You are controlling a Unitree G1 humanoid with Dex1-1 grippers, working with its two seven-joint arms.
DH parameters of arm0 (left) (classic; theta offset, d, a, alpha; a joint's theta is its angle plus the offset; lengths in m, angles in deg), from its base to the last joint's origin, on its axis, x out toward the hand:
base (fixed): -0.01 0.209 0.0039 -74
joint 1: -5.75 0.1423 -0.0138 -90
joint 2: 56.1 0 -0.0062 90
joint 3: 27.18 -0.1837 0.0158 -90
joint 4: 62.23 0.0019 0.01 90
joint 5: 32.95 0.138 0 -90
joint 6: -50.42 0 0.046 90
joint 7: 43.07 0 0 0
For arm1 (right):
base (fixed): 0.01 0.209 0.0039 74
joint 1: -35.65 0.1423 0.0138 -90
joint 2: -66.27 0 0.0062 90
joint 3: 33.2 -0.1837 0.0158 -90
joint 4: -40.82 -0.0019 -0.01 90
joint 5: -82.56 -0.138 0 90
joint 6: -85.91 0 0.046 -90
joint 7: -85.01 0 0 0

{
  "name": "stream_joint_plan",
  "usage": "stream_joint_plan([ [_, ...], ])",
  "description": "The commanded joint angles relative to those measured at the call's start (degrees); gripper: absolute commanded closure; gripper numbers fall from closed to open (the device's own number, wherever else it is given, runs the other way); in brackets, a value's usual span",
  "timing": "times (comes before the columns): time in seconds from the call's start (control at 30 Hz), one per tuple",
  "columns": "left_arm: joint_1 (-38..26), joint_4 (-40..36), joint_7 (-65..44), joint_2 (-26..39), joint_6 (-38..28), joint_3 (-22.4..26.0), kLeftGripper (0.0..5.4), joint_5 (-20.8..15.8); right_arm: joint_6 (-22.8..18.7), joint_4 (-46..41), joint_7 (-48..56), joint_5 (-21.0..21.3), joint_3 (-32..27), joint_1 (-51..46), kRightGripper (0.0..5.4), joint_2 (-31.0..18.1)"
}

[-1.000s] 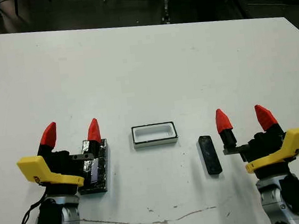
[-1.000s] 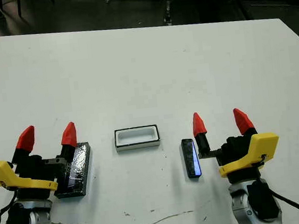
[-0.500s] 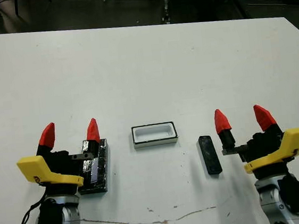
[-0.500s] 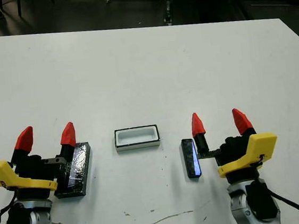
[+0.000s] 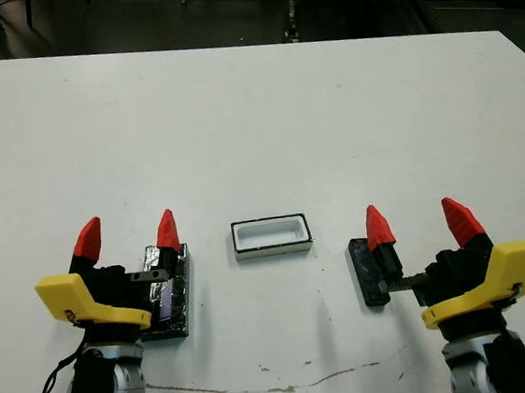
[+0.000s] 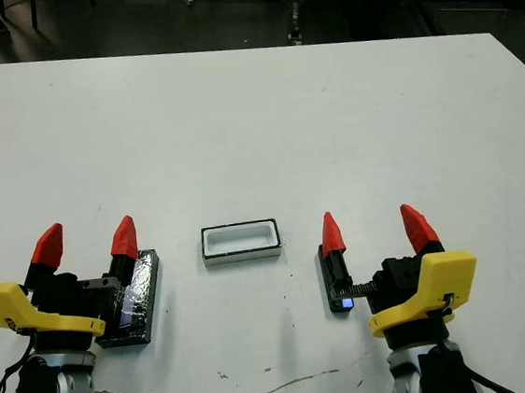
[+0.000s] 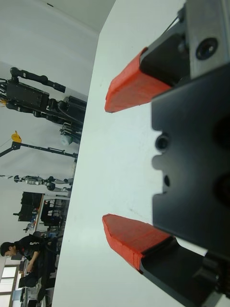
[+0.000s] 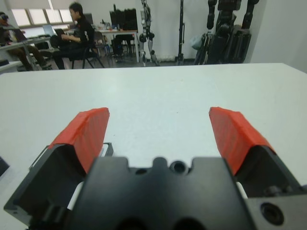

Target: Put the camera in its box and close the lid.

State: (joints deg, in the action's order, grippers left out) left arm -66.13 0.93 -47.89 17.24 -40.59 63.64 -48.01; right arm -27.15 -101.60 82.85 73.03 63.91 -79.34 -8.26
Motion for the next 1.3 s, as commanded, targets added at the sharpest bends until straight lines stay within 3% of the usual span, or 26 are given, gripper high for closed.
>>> stream_joint_plan([
  [0.03,1.0,-0.5,0.7,-0.4,1.0,-0.4,0.01,0.5,-6.3,-3.3,-0.4,-0.9,0.4,0.4,0.00,-1.2],
  [0.2,1.4,-0.7,0.8,-0.3,0.8,-0.5,0.01,1.1,-13.5,-7.0,-1.1,-1.6,1.1,0.9,0.00,-1.5],
  [0.57,1.1,-1.5,0.7,0.1,1.9,0.1,0.01,0.4,-21.3,-7.4,-2.7,-1.3,3.0,0.8,0.00,-1.2],
  [0.97,0.9,-2.3,1.0,0.1,2.9,0.1,0.01,0.5,-23.1,-3.9,-4.6,2.4,5.6,0.1,0.00,-1.6],
  [1.3,1.1,-2.2,0.3,0.3,2.8,0.3,0.01,-0.4,-25.3,-1.8,-5.2,3.1,5.2,0.4,0.00,-0.3],
])
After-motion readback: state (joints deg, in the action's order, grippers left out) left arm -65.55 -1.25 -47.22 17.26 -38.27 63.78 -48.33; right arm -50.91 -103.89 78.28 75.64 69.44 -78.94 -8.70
